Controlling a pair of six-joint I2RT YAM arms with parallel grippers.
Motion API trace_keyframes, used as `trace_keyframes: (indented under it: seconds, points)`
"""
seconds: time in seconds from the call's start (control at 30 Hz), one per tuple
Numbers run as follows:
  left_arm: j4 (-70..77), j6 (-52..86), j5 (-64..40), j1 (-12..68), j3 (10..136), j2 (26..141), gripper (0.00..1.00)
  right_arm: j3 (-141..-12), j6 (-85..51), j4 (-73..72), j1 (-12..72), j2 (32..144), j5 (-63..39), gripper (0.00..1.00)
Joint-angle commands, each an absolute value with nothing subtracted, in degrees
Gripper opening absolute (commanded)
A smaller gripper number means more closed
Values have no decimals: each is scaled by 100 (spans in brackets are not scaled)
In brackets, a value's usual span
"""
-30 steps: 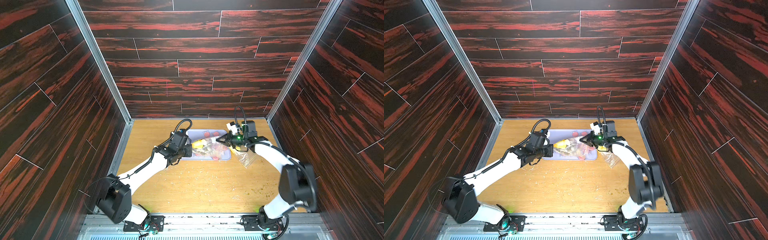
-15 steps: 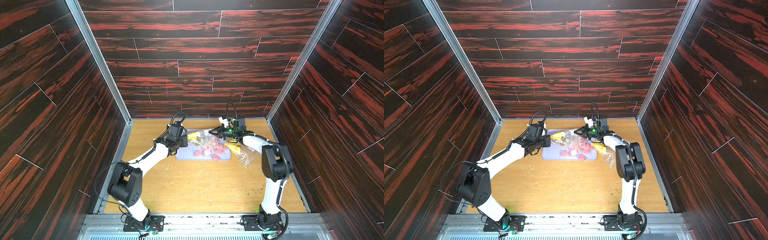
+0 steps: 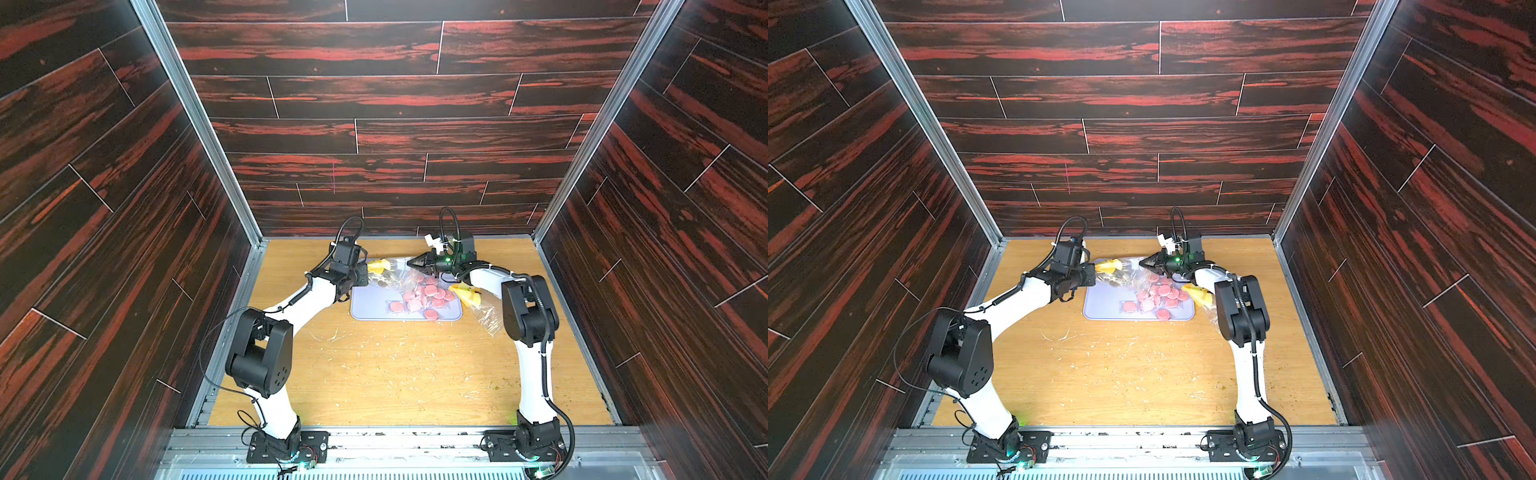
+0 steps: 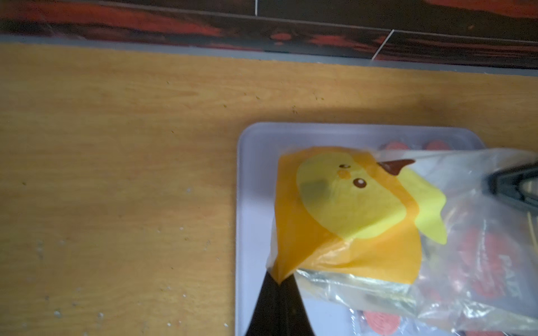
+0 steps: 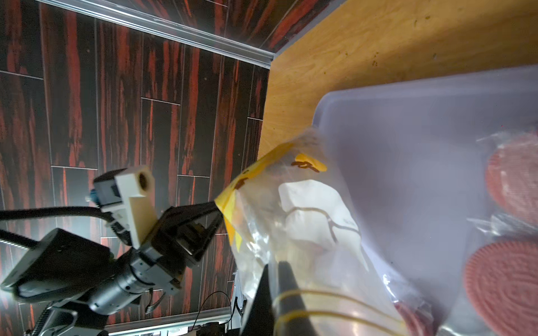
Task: Pour cookies out of the ziploc bag
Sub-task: 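Pour the cookies out of the ziploc bag onto the tray.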
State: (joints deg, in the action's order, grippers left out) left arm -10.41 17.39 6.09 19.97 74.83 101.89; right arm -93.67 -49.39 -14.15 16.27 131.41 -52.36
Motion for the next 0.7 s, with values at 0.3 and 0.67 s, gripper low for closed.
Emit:
trace_keyframes:
  seconds: [0.3, 0.67]
  points:
    - [-993, 1262, 1030, 1887, 7936, 10149, 0, -9608, -4679, -1022, 1600, 13399, -5351, 34]
    - [-940, 1547, 360, 1937, 8310, 10186, 0, -8801, -4544, -852, 1626, 12715, -5511, 44]
